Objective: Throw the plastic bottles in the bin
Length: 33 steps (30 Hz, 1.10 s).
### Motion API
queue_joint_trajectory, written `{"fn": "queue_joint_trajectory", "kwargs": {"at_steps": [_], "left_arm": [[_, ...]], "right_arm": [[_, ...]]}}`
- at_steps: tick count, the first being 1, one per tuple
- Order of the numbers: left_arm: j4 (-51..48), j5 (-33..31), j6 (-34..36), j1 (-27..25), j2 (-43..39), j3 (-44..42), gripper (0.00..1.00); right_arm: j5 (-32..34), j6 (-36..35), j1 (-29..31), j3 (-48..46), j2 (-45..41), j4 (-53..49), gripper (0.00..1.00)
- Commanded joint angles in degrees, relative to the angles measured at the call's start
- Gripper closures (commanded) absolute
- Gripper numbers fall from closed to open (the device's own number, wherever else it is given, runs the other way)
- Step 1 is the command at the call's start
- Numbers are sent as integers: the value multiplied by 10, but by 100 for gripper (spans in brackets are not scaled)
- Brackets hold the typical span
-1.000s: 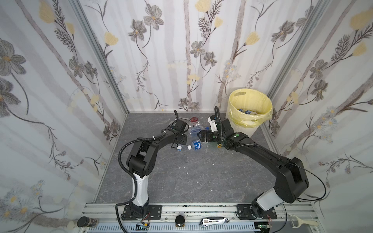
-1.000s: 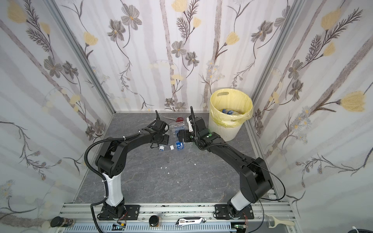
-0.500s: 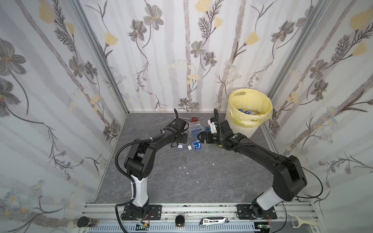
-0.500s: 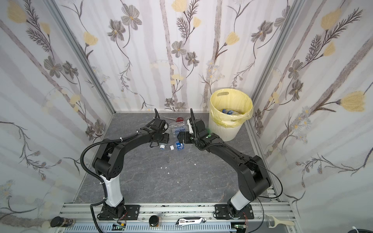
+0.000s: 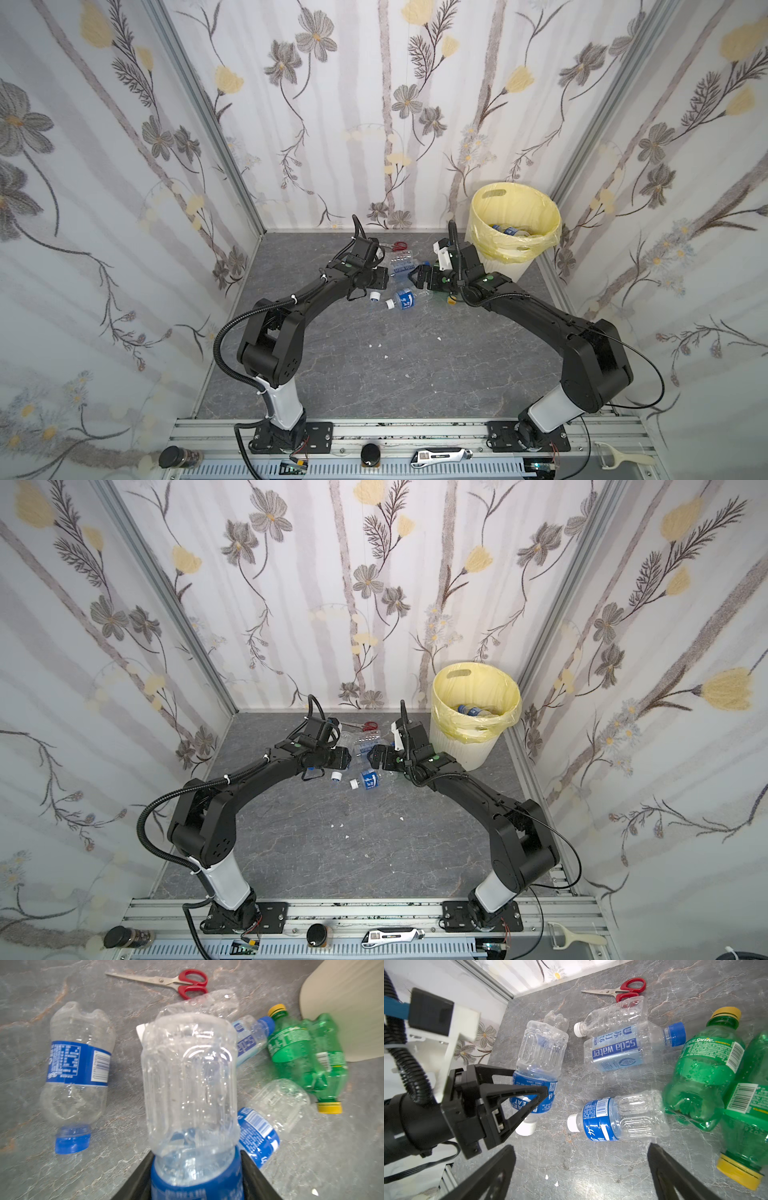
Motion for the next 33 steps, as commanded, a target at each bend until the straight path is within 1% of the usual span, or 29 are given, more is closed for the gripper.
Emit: {"fn": "queue_joint_trajectory", "kwargs": {"at_steps": [1, 2, 6, 15, 21, 30, 33], "left_arm": [[49, 73, -6, 0, -23, -15, 43], [60, 83, -9, 0, -31, -37, 43], [92, 117, -20, 0, -54, -68, 43], [155, 181, -55, -13, -93, -115, 43], [172, 182, -63, -26, -101, -122, 43], [182, 191, -67, -30, -100, -117, 43], [183, 191, -69, -31, -99, -116, 41]], "right_arm": [[-31, 29, -5, 8, 5, 46, 0], [-35, 32, -7, 12, 7, 48, 0], [-46, 53, -11, 29, 18, 57, 0], [-83, 107, -12, 71, 61, 93, 0], [-98, 132, -10, 76, 80, 116, 1], [-119, 154, -10, 64, 91, 145, 12], [-125, 158, -10, 63, 94, 150, 16]]}}
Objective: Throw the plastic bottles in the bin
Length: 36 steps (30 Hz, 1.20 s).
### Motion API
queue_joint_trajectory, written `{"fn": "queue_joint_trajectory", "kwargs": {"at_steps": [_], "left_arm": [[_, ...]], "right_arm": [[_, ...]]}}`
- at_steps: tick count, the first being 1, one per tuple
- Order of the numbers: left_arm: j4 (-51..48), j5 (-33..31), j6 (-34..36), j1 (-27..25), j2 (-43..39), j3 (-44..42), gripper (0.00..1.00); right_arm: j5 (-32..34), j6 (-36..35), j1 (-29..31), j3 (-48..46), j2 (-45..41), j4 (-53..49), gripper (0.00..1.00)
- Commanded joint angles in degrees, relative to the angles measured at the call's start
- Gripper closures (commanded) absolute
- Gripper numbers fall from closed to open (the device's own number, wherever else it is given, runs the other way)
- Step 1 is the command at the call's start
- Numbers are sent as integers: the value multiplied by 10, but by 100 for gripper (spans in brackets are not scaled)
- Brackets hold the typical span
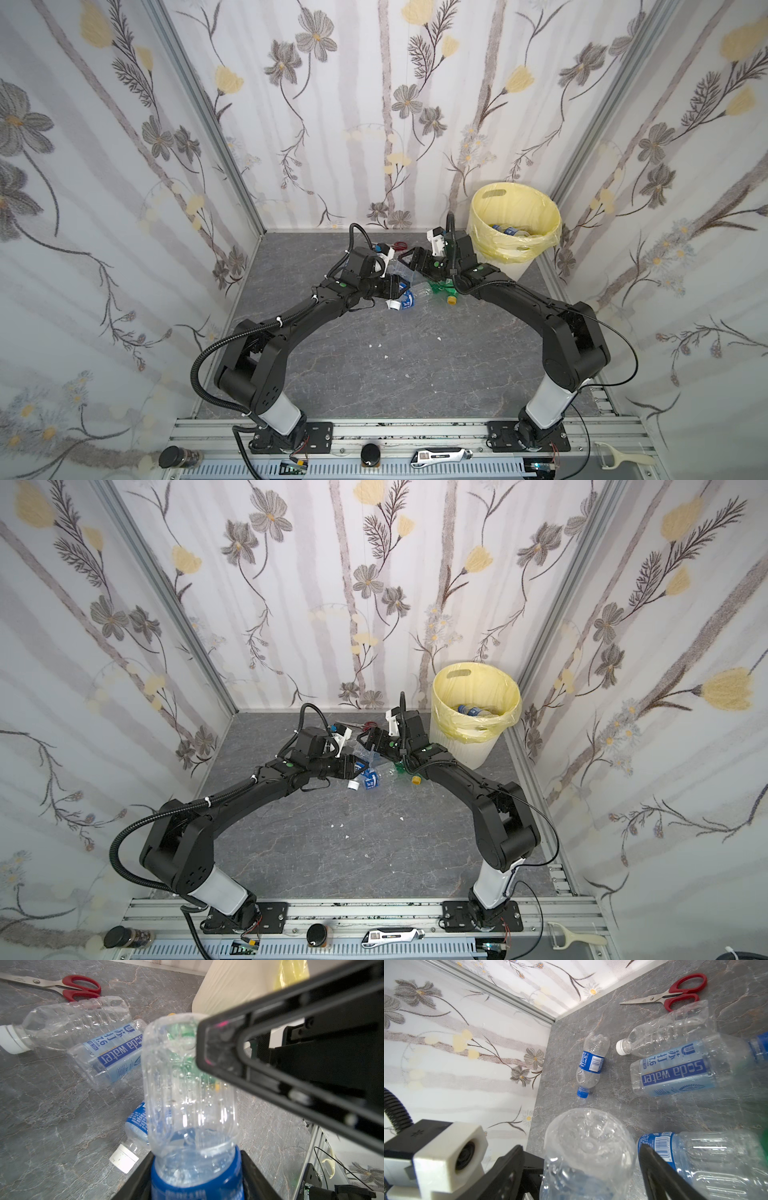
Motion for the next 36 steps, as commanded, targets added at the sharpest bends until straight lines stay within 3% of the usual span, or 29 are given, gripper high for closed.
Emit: {"fn": "queue_joint_trajectory", "kwargs": {"at_steps": [1, 15, 27, 36], "left_arm": [[27, 7, -2, 0, -1, 5, 41], [29, 7, -5, -3, -10, 2, 36], [28, -6, -1, -3, -29, -16, 23], [27, -10, 2, -3, -61, -28, 7]], "right_arm": [[-15, 15, 1, -1, 5, 36, 17], [-17, 21, 5, -6, 8, 46, 39], [-9, 18, 2, -2, 1, 35, 44], [-3, 13, -7, 1, -14, 24, 45]]}}
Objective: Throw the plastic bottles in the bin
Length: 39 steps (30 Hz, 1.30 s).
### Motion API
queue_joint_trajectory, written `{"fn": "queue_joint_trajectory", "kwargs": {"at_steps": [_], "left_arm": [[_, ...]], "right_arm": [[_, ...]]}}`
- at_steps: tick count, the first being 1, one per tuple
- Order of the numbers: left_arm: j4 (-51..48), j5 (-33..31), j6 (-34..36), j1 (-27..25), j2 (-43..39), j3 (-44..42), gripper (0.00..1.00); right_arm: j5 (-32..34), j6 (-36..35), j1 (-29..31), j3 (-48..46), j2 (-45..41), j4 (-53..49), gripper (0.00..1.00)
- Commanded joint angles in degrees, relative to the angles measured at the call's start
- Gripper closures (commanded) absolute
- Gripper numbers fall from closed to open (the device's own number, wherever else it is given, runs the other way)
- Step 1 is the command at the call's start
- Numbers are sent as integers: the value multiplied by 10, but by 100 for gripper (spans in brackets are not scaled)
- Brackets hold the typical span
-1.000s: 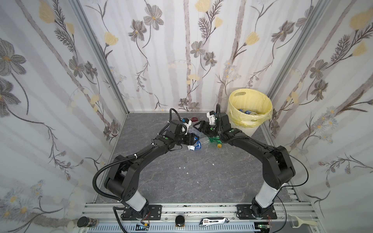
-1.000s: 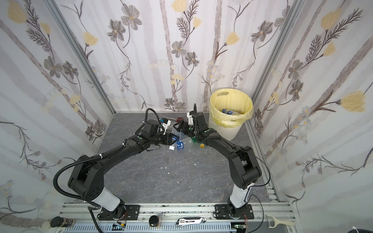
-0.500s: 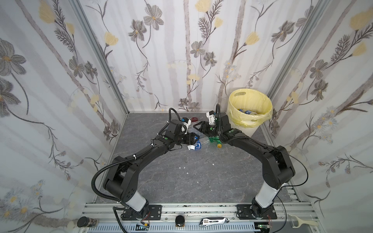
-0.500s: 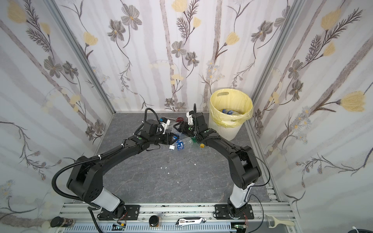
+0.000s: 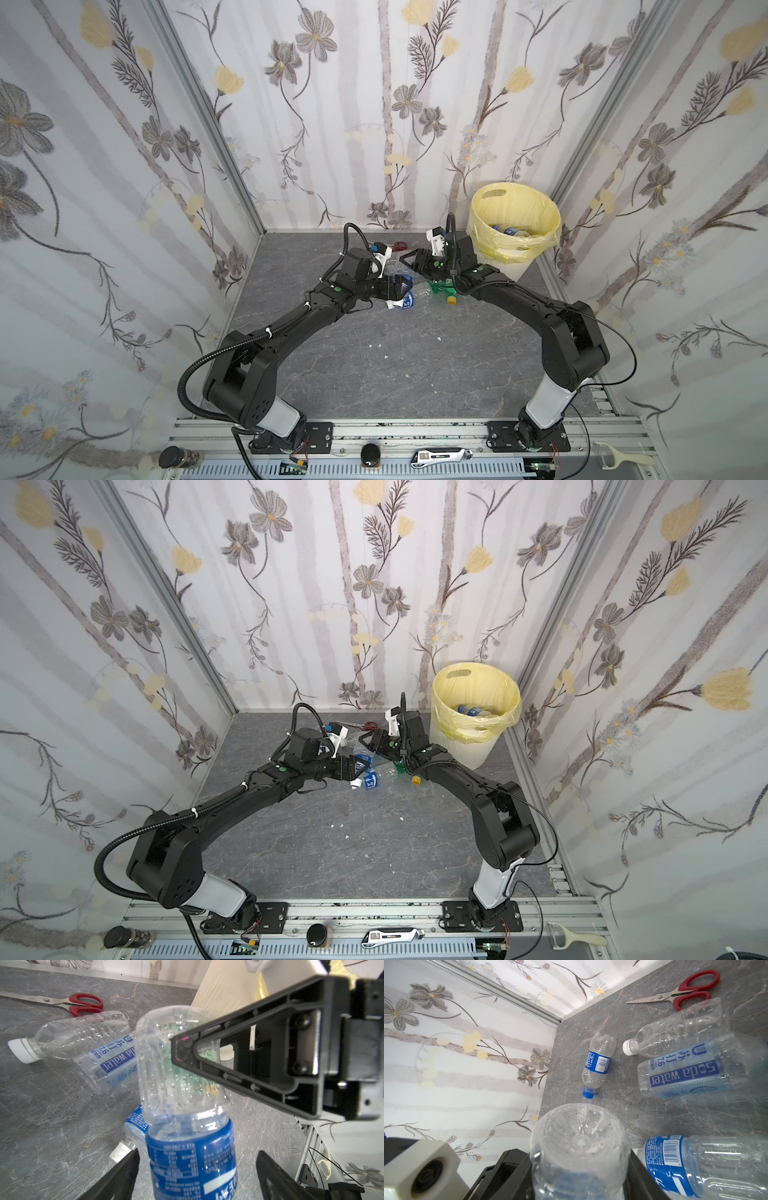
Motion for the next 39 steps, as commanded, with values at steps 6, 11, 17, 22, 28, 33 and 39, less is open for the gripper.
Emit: {"fn": "queue_joint_trajectory", "kwargs": {"at_steps": [6, 11, 17, 22, 28, 33, 39], "left_arm": [[17, -16, 16, -1, -34, 4, 0], [17, -24, 25, -2, -54, 24, 0], [16, -26, 29, -16, -58, 74, 0], [16, -36, 47, -40, -43, 124, 0], [15, -40, 63, -52, -9, 201, 0], [15, -43, 70, -61, 16, 243, 0], [15, -52, 71, -76, 49, 286, 0]], "right_arm": [[12, -15, -18, 27, -26, -24, 45], [13, -28, -43, 44, -46, -45, 46], [19, -47, -83, 77, -67, -78, 46], [20, -57, -124, 110, -85, -100, 46], [20, -61, -177, 160, -111, -119, 46], [32, -67, -222, 204, -137, -131, 46], [41, -61, -278, 256, -170, -130, 46]]}}
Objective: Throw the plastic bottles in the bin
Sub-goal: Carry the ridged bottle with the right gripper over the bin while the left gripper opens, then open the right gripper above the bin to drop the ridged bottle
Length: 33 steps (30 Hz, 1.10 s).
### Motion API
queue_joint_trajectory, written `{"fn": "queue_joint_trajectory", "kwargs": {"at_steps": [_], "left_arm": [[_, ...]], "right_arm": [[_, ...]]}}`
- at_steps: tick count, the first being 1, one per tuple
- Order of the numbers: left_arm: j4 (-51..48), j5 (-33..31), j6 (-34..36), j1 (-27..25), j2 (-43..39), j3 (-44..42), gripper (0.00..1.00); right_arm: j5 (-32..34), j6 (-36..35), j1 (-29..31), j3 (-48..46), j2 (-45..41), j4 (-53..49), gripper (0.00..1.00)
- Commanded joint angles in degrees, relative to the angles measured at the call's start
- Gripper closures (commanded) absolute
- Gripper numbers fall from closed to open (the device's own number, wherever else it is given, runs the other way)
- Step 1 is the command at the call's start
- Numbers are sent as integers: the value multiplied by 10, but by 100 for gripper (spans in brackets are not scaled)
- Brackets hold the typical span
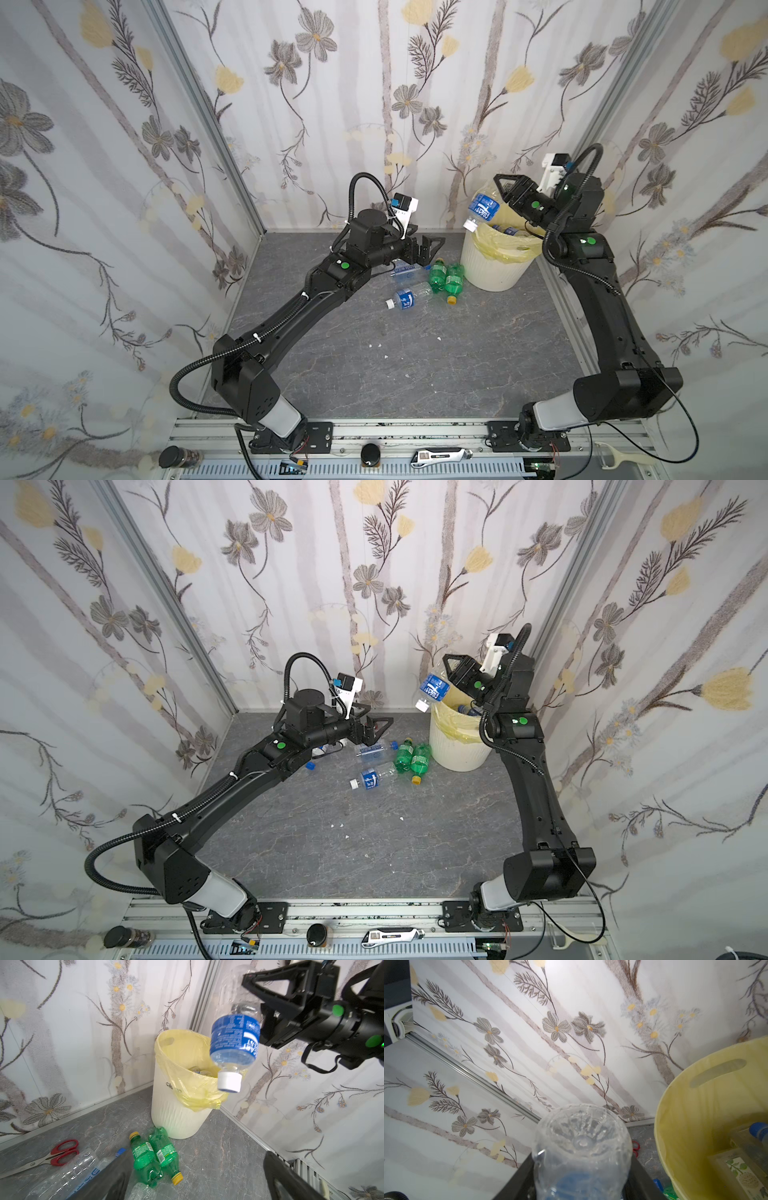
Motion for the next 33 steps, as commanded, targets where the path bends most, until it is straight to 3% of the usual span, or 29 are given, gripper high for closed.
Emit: {"fn": "queue_joint_trajectory", "kwargs": {"at_steps": [1, 11, 17, 18, 20, 23, 27, 33], "left_arm": [[15, -12, 4, -4, 14, 27, 0], [15, -11, 7, -19, 54, 81, 0], [15, -11, 7, -21, 55, 70, 0], [15, -11, 6, -21, 53, 66, 0], [15, -14, 5, -21, 49, 54, 0], [15, -19, 7, -21, 38, 28, 0], [16, -31, 13, -21, 30, 3, 0], [15, -23, 5, -21, 46, 5, 0]], "right_arm": [[13, 2, -22, 27, -11, 12, 46], [39, 20, -61, 61, -70, 62, 45], [74, 33, -79, -10, -27, 97, 43], [82, 43, -86, -17, -4, 91, 39], [99, 56, -101, -20, 47, 58, 20], [80, 75, -111, -45, 62, 51, 0], [116, 48, -90, -75, 17, 82, 0], [100, 39, -90, -72, 8, 75, 0]]}}
